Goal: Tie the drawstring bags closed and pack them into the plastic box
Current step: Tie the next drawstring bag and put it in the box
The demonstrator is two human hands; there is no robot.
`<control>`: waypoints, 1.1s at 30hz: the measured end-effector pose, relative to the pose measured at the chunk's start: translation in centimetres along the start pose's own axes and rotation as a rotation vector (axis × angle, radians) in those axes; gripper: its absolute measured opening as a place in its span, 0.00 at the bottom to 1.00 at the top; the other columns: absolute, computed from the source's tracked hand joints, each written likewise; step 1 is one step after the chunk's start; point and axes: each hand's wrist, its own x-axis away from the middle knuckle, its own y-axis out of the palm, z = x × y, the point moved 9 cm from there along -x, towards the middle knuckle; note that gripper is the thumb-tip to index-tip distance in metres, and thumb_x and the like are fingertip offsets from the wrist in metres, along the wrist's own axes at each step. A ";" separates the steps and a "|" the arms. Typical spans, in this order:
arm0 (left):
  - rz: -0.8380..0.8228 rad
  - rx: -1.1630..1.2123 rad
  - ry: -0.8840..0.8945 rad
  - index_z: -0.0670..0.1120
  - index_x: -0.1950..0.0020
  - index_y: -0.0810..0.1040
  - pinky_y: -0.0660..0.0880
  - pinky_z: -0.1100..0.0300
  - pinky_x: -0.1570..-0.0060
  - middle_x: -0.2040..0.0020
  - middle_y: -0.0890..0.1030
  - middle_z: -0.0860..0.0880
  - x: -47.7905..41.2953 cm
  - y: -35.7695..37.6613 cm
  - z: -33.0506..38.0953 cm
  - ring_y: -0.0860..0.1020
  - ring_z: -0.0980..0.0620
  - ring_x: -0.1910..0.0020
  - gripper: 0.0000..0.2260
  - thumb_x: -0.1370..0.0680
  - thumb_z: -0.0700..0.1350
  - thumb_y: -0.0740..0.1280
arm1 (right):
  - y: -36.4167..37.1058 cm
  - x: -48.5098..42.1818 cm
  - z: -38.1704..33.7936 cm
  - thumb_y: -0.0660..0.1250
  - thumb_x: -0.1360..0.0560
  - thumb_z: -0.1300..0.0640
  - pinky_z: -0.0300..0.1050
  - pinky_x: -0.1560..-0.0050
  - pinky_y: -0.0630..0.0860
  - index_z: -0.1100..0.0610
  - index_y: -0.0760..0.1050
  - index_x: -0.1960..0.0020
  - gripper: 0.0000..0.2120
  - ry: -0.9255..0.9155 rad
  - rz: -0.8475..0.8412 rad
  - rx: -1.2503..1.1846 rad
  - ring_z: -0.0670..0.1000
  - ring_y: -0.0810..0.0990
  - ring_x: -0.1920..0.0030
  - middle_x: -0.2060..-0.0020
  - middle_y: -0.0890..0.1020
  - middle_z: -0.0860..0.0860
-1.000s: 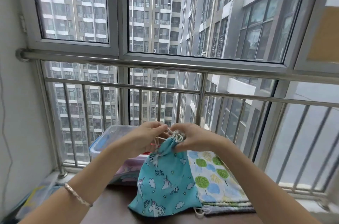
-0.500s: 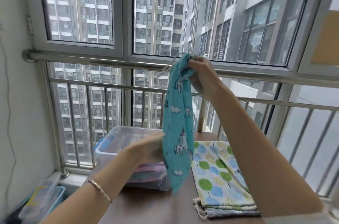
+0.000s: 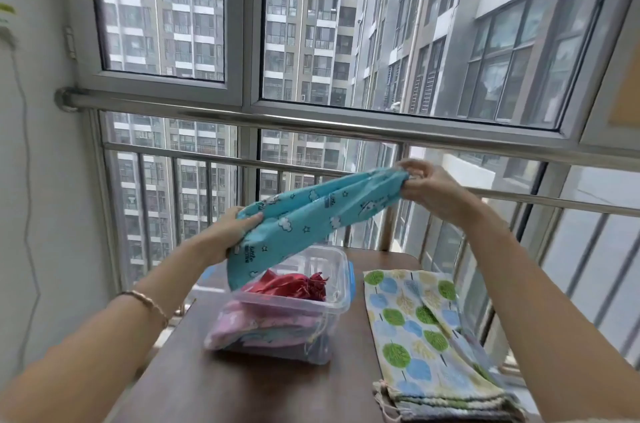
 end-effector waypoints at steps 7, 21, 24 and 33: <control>0.249 -0.786 0.054 0.43 0.34 0.65 0.71 0.64 0.71 0.54 0.77 0.46 -4.6 -3.1 -1.5 0.76 0.52 0.65 0.20 0.21 0.51 0.64 | 5.0 -1.1 8.4 0.68 0.28 0.70 0.37 0.55 0.80 0.61 0.75 0.47 0.11 0.208 -0.101 0.581 0.49 0.80 0.49 0.47 0.79 0.55; 0.361 -1.639 0.007 0.42 0.33 0.66 0.78 0.52 0.46 0.37 0.69 0.41 -5.7 -0.3 -2.5 0.74 0.44 0.43 0.20 0.24 0.41 0.65 | 9.2 -2.1 12.6 0.59 0.25 0.55 0.45 0.59 0.73 0.61 0.76 0.58 0.11 0.319 -0.217 0.822 0.51 0.73 0.61 0.60 0.78 0.53; 0.229 -1.574 0.206 0.46 0.33 0.68 0.76 0.52 0.42 0.38 0.70 0.45 -6.6 2.2 -2.0 0.71 0.47 0.41 0.25 0.28 0.44 0.72 | 10.6 -3.1 11.0 0.56 0.21 0.57 0.48 0.53 0.81 0.63 0.79 0.53 0.15 0.237 -0.134 1.069 0.51 0.79 0.59 0.58 0.81 0.53; -0.388 -1.717 -0.227 0.55 0.24 0.57 0.70 0.46 0.35 0.30 0.69 0.44 -5.5 3.5 -9.2 0.71 0.41 0.36 0.31 0.25 0.56 0.62 | 19.9 -2.4 14.2 0.58 0.22 0.64 0.47 0.54 0.73 0.61 0.74 0.44 0.09 0.396 -0.477 1.426 0.55 0.73 0.53 0.55 0.77 0.54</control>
